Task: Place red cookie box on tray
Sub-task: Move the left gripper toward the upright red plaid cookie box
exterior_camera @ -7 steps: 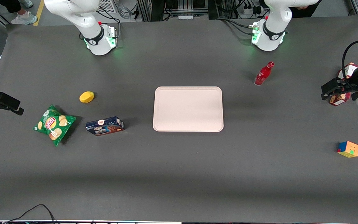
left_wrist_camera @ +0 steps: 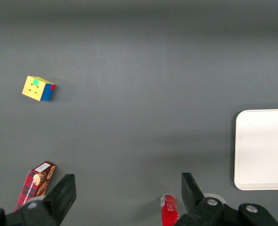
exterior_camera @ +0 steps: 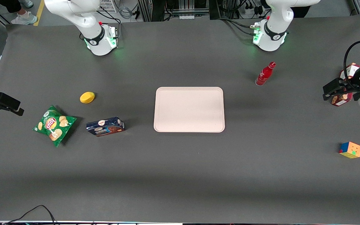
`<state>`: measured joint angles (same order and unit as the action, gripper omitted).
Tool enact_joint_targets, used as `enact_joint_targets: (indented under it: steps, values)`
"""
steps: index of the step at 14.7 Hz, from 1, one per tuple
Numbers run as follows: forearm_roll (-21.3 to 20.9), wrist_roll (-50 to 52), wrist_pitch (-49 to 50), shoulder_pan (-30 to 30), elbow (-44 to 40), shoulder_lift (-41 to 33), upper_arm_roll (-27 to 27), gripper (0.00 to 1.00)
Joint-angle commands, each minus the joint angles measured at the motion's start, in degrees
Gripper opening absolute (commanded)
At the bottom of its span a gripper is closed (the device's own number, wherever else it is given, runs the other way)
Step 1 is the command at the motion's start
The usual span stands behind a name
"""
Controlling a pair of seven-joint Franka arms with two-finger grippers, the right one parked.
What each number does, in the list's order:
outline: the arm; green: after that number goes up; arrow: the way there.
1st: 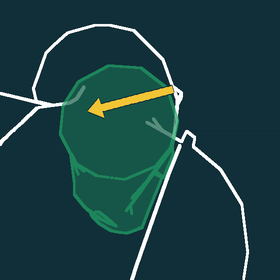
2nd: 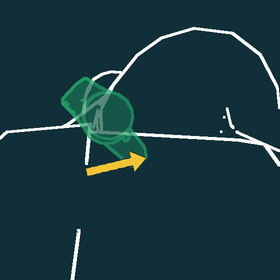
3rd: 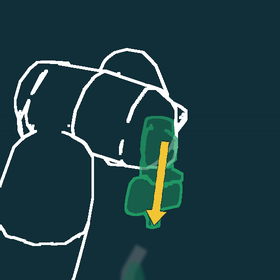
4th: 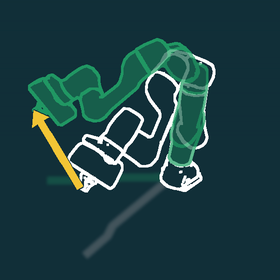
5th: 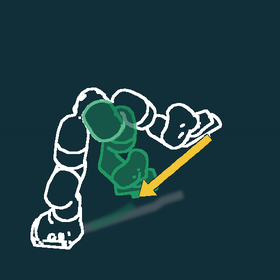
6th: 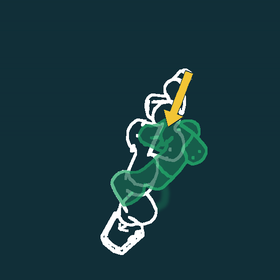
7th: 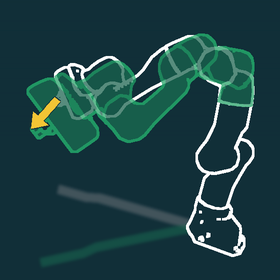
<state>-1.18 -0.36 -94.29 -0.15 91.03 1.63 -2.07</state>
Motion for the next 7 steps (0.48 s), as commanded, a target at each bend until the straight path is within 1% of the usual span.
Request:
enact_joint_targets:
  steps: [1,4,7]
  values:
    - [0.6,-0.8,1.3,0.2,-1.4,0.5,0.1,1.0]
    - [0.6,-1.5,1.4,0.2,-1.3,0.5,0.0,1.0]
    - [0.4,-4.7,1.7,0.2,-1.1,0.5,0.0,1.0]
